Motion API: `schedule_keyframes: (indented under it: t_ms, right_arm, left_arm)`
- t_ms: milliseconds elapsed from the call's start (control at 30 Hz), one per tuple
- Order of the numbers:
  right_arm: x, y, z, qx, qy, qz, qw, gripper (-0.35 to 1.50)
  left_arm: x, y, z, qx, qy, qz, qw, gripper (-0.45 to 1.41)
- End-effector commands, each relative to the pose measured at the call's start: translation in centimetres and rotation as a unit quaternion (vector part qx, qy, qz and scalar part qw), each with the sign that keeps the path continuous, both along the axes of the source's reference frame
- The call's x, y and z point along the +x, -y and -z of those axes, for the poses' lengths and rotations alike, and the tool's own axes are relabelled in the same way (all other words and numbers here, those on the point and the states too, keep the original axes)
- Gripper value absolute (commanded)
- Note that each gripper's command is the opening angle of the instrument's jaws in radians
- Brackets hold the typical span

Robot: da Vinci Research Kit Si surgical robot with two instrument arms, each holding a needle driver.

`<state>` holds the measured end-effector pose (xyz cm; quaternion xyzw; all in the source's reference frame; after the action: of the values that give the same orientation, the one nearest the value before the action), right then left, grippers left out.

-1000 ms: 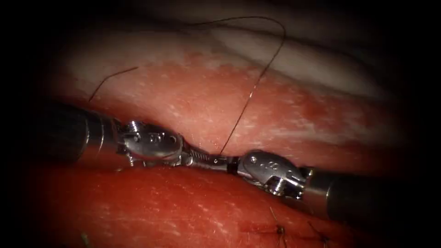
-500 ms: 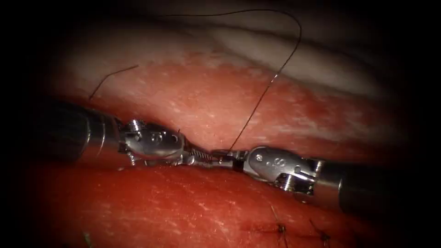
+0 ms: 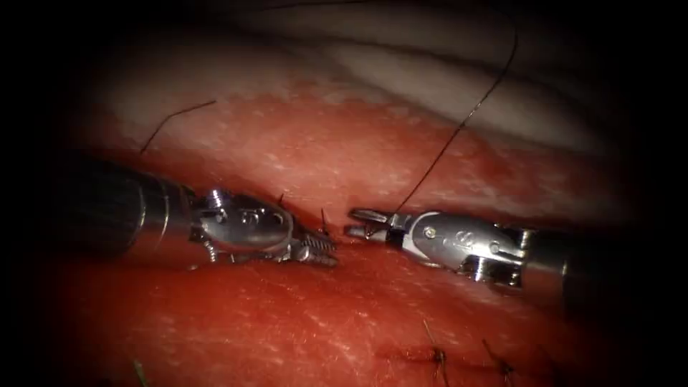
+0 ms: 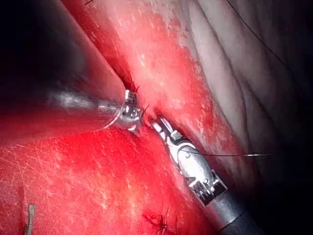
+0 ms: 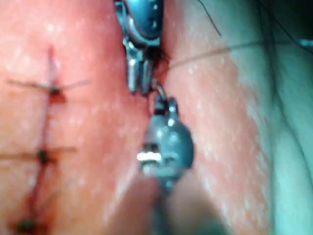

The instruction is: Wound Closure

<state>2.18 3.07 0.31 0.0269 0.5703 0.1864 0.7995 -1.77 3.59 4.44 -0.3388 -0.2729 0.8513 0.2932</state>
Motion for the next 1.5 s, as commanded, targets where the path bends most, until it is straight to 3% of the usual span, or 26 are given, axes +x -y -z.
schedule_keyframes:
  t_ms: [33,433,733,1167,1500]
  right_arm:
    - [0.09,-0.07,0.0,-0.008,-0.002,0.001,1.0,-0.35]
    - [0.11,-0.36,0.16,-0.049,-0.013,0.028,0.998,-0.35]
    - [0.22,-0.49,0.2,-0.067,-0.032,0.081,0.994,-0.35]
    - [0.23,-0.72,0.19,-0.066,-0.028,0.073,0.995,-0.35]
    - [0.27,-0.72,0.14,-0.032,-0.029,0.078,0.996,-0.35]
  left_arm:
    - [-0.05,0.06,-0.06,0.001,0.0,0.0,1.0,0.28]
    - [-0.1,0.05,-0.07,0.001,-0.001,0.002,1.0,0.3]
    - [-0.12,0.04,-0.07,0.001,-0.002,0.003,1.0,0.3]
    - [-0.17,0.05,-0.12,-0.002,-0.004,0.005,1.0,0.3]
    - [-0.15,0.12,-0.25,0.003,-0.006,0.005,1.0,0.31]
